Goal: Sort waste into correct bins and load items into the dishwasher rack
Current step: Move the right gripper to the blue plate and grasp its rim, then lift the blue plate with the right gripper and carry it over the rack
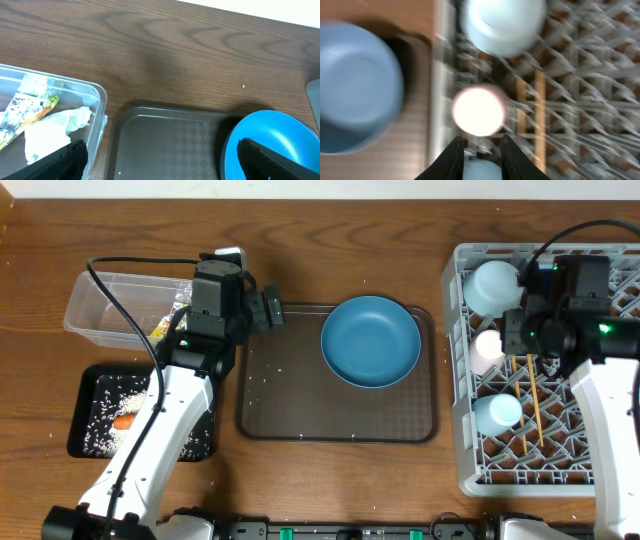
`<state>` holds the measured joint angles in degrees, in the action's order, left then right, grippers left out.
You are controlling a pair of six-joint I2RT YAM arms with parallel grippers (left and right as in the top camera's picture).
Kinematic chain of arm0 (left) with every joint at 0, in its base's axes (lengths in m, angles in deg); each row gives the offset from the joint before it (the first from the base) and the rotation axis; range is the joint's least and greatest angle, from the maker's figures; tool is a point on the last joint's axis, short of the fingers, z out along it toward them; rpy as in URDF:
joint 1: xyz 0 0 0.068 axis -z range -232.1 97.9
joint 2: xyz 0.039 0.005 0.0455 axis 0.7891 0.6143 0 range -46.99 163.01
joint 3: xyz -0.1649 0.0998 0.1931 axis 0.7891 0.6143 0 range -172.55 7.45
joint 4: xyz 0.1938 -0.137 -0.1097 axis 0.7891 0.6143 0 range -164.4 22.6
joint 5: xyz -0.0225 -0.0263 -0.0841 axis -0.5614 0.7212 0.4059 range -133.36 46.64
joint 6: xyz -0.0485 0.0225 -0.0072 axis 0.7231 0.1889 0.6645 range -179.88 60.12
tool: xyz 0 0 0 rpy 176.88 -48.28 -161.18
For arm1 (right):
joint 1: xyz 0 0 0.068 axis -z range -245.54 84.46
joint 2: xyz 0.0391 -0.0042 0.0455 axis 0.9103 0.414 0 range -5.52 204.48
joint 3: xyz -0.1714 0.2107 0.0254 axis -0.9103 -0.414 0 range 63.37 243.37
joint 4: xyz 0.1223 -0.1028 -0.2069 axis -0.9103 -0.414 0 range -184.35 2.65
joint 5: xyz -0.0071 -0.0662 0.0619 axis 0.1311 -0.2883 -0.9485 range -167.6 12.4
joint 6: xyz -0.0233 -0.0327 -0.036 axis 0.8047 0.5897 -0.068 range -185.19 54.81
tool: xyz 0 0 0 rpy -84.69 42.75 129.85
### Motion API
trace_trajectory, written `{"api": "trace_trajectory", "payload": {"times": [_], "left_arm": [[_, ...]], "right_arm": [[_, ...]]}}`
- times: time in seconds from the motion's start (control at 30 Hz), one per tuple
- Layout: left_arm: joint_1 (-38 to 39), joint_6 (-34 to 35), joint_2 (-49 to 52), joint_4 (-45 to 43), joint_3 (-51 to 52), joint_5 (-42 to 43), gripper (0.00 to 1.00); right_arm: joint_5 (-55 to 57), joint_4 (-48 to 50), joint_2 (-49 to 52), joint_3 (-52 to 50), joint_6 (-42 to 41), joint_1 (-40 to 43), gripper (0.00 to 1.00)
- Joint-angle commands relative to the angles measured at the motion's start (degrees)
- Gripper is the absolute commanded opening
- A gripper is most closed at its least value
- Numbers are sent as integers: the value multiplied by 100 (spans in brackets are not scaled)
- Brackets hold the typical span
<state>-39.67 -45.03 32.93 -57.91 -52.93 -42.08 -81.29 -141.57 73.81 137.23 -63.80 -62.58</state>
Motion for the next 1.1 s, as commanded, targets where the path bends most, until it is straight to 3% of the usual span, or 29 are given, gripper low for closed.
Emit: {"api": "trace_trajectory", "payload": {"times": [0.0,0.37,0.6,0.7,0.8,1.07], "left_arm": [[-20,26,-46,9,7,-48,98],[-20,26,-46,9,7,-50,98],[-20,26,-46,9,7,-50,98],[-20,26,-46,7,7,-48,98],[-20,26,-46,4,7,-48,98],[-20,26,-46,-11,7,-50,98]], "right_arm": [[-1143,155,35,24,-708,-216,25],[-1113,1237,645,-420,-992,-1274,32],[2,1718,1447,-420,-1633,-1886,33],[380,1832,1775,-420,-1810,-1996,34],[551,1934,2114,-420,-1843,-2065,41],[509,2017,2813,-420,-2028,-2107,39]]}}
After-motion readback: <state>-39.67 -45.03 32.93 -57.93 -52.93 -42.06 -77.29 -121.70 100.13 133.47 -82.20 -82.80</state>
